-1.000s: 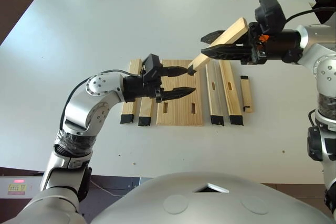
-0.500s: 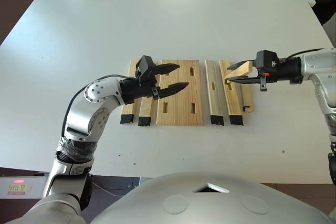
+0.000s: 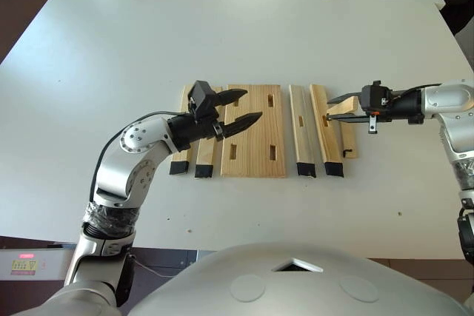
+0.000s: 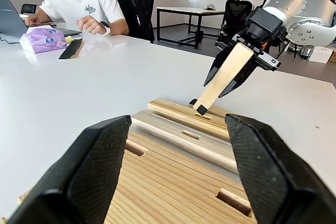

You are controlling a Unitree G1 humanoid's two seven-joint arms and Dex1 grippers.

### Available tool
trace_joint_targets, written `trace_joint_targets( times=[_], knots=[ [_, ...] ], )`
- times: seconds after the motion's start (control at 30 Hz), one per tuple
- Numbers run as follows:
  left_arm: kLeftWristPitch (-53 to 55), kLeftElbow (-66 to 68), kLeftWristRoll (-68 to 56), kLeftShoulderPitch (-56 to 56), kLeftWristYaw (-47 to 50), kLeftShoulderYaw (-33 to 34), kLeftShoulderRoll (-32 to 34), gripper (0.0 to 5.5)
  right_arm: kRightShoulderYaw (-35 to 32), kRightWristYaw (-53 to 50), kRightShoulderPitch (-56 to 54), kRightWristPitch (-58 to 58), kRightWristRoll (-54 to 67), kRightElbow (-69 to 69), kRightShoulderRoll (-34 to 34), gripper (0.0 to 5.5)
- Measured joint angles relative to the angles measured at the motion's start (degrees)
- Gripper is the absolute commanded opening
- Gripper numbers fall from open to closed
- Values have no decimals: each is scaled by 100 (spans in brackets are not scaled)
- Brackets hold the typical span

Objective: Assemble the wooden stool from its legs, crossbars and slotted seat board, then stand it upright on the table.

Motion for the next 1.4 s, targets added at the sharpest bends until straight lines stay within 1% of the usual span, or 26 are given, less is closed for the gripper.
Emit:
trace_joint_targets(
  times=[0.97, 1.27, 1.4],
  knots=[
    [11, -119, -4, -1, 10, 28, -1, 333, -58, 219, 332, -39, 236, -234, -78, 131],
    [59, -178, -13, 9, 15, 2, -11, 333, -23, 522, 386, 448, 455, -326, -162, 131],
    [113, -204, -30, 10, 19, 0, -14, 333, 60, 666, 158, 865, 480, -244, -144, 131]
  ],
)
